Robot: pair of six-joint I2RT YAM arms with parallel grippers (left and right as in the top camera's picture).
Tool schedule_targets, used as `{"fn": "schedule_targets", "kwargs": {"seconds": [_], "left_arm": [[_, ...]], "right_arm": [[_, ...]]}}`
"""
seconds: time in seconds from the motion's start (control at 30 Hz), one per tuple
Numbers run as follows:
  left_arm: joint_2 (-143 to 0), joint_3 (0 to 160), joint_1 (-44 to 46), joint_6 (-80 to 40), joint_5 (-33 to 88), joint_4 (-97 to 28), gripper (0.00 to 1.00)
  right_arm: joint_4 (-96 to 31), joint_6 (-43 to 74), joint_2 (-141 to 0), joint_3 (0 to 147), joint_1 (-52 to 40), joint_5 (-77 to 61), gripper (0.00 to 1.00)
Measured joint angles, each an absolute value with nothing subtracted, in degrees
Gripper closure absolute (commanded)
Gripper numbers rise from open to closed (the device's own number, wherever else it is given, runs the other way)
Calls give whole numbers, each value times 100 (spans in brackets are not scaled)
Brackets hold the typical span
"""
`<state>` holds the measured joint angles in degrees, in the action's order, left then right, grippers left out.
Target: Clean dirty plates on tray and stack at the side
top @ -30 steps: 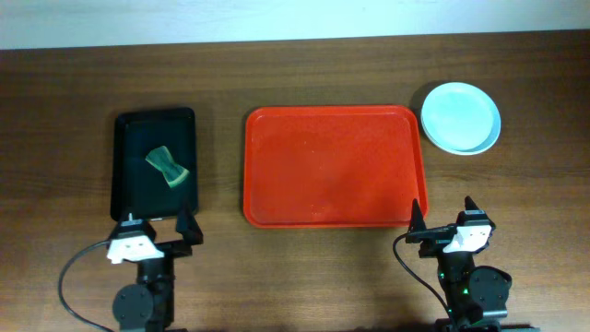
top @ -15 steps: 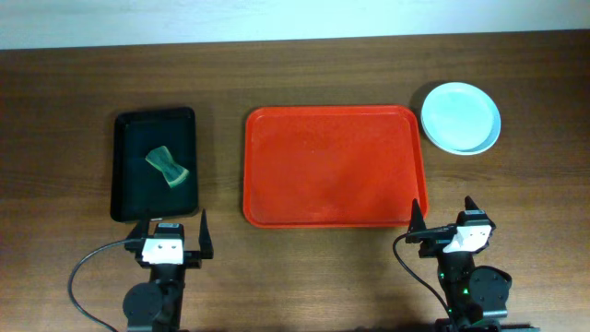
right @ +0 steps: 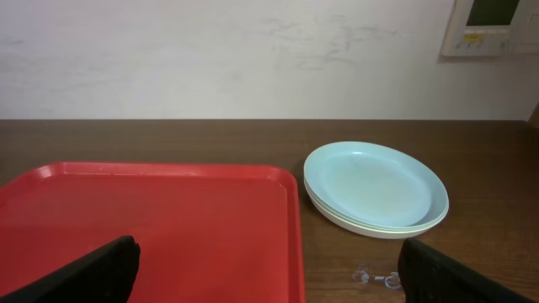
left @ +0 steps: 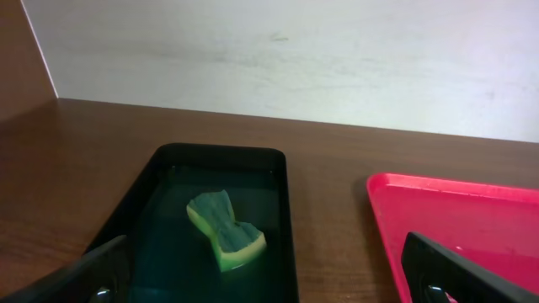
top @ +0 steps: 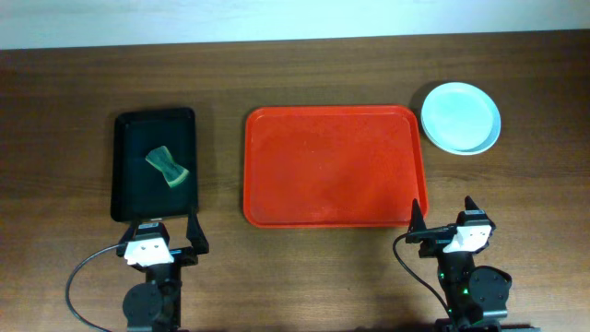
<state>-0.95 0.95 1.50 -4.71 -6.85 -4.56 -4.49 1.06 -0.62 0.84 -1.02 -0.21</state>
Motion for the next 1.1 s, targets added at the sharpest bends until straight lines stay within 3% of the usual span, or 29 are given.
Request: {"fn": "schedule_targets", "kwargs": {"seconds": [1.1], "left_arm": [[-95,95,150,-108,-447,-478,1]], "right_arm": [[-449,104,-62,84,-102,-21,2]]}}
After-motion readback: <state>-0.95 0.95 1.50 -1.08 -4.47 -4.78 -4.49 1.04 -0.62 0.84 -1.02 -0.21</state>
